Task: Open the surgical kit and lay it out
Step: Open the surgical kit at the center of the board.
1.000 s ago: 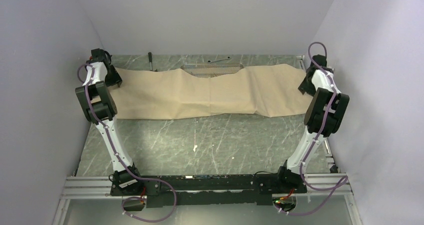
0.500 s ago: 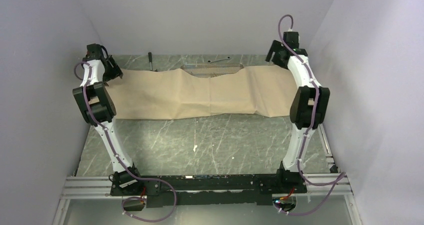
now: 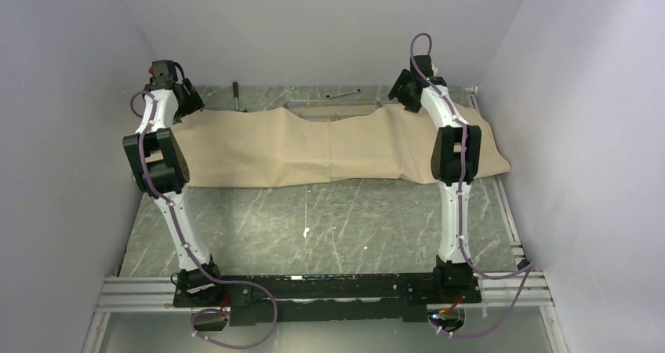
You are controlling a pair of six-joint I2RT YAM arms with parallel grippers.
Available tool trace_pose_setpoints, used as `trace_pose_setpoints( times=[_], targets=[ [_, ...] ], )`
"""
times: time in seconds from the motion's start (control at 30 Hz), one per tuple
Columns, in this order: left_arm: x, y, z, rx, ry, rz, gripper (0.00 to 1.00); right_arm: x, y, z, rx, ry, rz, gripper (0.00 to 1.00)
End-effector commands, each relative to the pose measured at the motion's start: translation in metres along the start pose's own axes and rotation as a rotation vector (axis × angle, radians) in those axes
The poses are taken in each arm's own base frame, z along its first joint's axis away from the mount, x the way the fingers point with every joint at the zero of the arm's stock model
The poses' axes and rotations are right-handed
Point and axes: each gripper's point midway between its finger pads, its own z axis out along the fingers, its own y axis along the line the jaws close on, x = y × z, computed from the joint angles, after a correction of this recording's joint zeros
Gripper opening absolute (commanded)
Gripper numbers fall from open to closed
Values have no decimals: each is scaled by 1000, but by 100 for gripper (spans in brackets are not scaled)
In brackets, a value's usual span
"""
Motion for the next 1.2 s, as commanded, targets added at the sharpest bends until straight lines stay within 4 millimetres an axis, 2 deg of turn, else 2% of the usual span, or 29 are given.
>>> trace_pose_setpoints(
  times=[0.0,0.23,0.47,0.57,0.8,0.87,1.0,1.17],
  targets=[
    [-18,-6,-14,0,-60,-1,76,-1,18,-1,-10,-3,-1,66],
    [-17,-9,-12,-8,-62,18,76,26,4,0,92,67,-29,58],
    [-15,-7,-10,-15,-63,27,77,39,-1,-17,116,137,-37,50],
    [-14,-8,-9,-11,-63,28,77,42,-4,-25,134,156,-32,39],
    [-18,-17,-13,29,-64,10,77,19,0,-56,145,90,-38,7],
    [-20,-22,-16,53,-62,-4,78,16,3,-67,142,84,-47,1],
    [-22,-37,-25,123,-47,-45,79,22,6,-91,135,93,-77,0],
    [-15,-57,-30,205,-6,-132,79,41,3,-122,151,121,-119,0]
  ],
)
